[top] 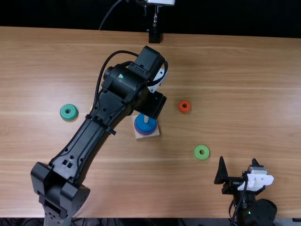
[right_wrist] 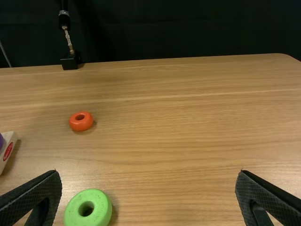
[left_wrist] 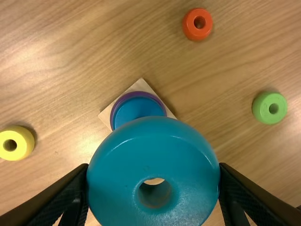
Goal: Build the Hanoi tower: stack the rings onto the peg from bottom to top in this color order: purple, dark blue, light blue, dark green, light green, yellow, orange.
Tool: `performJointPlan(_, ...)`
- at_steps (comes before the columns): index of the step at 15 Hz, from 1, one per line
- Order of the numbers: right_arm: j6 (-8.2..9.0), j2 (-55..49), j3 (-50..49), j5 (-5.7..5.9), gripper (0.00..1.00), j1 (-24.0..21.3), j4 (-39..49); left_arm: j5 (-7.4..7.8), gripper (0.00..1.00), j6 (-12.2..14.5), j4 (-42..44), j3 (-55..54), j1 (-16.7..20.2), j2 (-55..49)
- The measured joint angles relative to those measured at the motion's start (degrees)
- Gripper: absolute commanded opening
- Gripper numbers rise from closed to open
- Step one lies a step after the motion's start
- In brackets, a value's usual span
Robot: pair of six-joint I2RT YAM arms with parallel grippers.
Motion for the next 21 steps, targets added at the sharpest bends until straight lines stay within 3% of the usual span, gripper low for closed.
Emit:
performJointPlan(19,0.02,0.0,0.0,0.00,1.00,0.0,0.0,0.04,0.02,0.0,0.4,-1.9,0.1,0.2)
performJointPlan(20,0.02,0.0,0.0,-0.02,1.00,0.0,0.0,0.00,0.22,0.0,0.4,-1.9,0.1,0.2)
performJointPlan(21,0.00,0.0,0.0,0.00,1.00,0.0,0.0,0.00,0.52,0.0,0.4,-1.9,0.1,0.2)
